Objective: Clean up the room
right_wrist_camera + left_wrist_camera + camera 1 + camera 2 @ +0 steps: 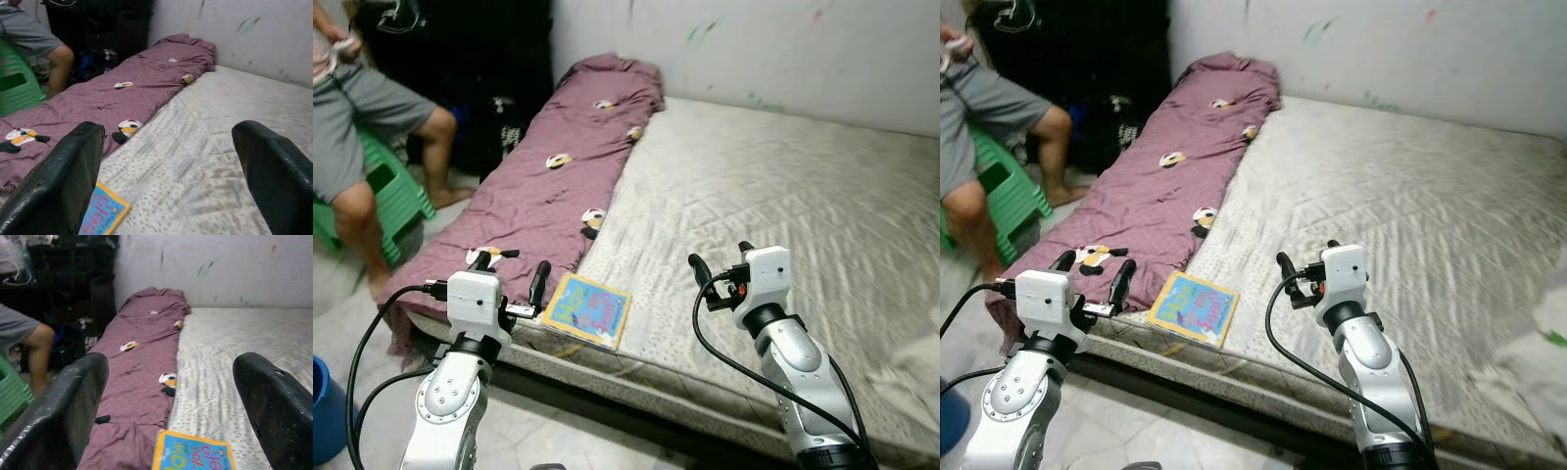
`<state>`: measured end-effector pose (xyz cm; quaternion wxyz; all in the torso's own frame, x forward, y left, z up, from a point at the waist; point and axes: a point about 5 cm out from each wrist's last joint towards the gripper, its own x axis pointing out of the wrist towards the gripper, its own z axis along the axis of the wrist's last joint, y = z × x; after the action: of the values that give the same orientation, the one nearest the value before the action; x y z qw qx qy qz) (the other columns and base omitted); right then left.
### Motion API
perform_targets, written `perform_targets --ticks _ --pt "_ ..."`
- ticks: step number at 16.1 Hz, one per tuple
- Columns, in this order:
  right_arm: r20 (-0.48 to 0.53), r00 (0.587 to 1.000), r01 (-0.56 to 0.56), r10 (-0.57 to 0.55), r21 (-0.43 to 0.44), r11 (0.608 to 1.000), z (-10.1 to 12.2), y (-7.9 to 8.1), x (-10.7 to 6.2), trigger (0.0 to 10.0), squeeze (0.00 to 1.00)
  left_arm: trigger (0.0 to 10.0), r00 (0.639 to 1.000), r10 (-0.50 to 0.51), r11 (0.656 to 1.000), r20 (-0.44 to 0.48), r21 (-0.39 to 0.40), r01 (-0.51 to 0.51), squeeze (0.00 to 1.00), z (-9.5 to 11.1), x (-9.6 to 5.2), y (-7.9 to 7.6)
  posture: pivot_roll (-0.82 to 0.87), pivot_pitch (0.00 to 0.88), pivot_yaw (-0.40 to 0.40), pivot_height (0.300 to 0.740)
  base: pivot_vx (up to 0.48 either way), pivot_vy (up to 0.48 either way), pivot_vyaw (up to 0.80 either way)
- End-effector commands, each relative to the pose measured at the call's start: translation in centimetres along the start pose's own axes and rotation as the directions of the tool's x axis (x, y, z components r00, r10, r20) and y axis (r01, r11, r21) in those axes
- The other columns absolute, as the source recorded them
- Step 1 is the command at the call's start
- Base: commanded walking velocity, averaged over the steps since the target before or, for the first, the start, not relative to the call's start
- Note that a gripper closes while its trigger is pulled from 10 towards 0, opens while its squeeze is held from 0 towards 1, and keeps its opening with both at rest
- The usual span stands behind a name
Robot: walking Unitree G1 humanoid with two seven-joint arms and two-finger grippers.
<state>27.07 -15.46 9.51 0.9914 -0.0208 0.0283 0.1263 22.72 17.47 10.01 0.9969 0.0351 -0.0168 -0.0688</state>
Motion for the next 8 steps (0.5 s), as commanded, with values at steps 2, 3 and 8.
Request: perform_targets --ticks 2,3,8 --pt "0.005 1.000 0.005 -0.005 0.006 1.000 0.21 -0.27 0.07 10.0 0.00 10.0 1.000 0.015 1.000 0.000 -0.011 -0.015 0.00 0.14 0.27 0.15 0.02 0.000 -0.018 0.740 0.000 0.000 -0.80" --pt "0.004 1.000 0.006 -0.006 0.006 1.000 0.21 -0.27 0.07 10.0 0.00 10.0 1.000 0.024 1.000 -0.006 -0.009 -0.024 0.00 0.09 0.30 0.19 0.02 0.000 -0.018 0.740 0.000 0.000 -0.80" --pt "0.000 1.000 0.008 -0.008 0.004 1.000 0.16 -0.33 0.14 10.0 0.00 10.0 1.000 0.024 1.000 -0.006 0.012 -0.024 0.00 0.13 0.34 0.14 0.02 0.000 -0.020 0.740 0.000 0.000 -0.14"
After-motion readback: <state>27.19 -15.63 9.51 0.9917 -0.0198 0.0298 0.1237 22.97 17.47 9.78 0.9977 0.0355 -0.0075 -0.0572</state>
